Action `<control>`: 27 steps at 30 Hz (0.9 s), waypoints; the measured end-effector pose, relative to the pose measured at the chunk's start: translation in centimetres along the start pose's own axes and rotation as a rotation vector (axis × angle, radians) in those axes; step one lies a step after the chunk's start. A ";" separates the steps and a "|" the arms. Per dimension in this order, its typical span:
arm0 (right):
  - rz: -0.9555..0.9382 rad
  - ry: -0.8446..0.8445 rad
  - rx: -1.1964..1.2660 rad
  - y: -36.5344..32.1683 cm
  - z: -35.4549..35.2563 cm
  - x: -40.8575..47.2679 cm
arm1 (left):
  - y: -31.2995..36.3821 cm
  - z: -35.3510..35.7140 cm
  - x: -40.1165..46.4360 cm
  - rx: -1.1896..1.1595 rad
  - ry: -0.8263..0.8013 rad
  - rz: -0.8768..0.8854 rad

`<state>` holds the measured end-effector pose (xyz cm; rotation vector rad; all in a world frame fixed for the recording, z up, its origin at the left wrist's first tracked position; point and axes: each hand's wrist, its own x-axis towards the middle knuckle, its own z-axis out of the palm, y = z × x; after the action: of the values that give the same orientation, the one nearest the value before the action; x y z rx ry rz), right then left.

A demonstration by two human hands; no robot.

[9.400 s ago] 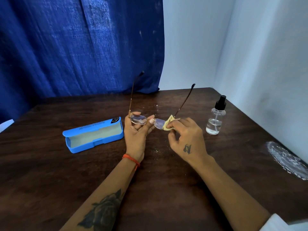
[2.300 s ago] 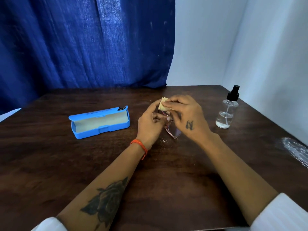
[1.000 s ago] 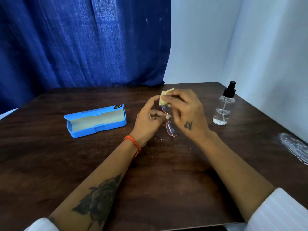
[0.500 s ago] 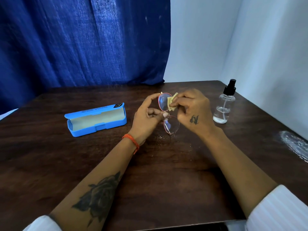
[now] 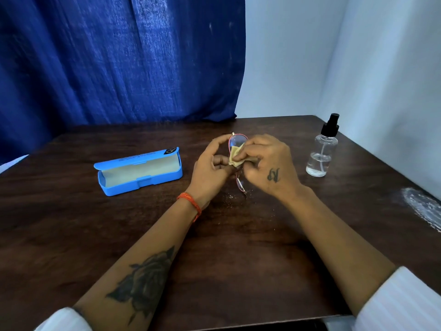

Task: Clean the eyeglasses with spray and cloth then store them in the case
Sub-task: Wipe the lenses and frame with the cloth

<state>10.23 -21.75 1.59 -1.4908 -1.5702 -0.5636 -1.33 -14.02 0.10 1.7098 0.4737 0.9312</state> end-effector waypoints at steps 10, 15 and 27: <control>0.027 0.170 -0.141 0.6 0.1 0.1 | -0.1 0.1 0.1 0.027 -0.037 0.004; -0.063 0.063 -0.109 0.2 0.5 -0.1 | -0.2 0.1 0.1 0.016 -0.030 -0.009; 0.061 0.038 -0.046 1.6 -0.5 0.0 | -0.1 -0.1 0.3 0.032 -0.025 -0.008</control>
<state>11.88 -21.83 1.47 -1.5489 -1.4866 -0.5930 -1.21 -13.72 0.13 1.7450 0.4809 0.8996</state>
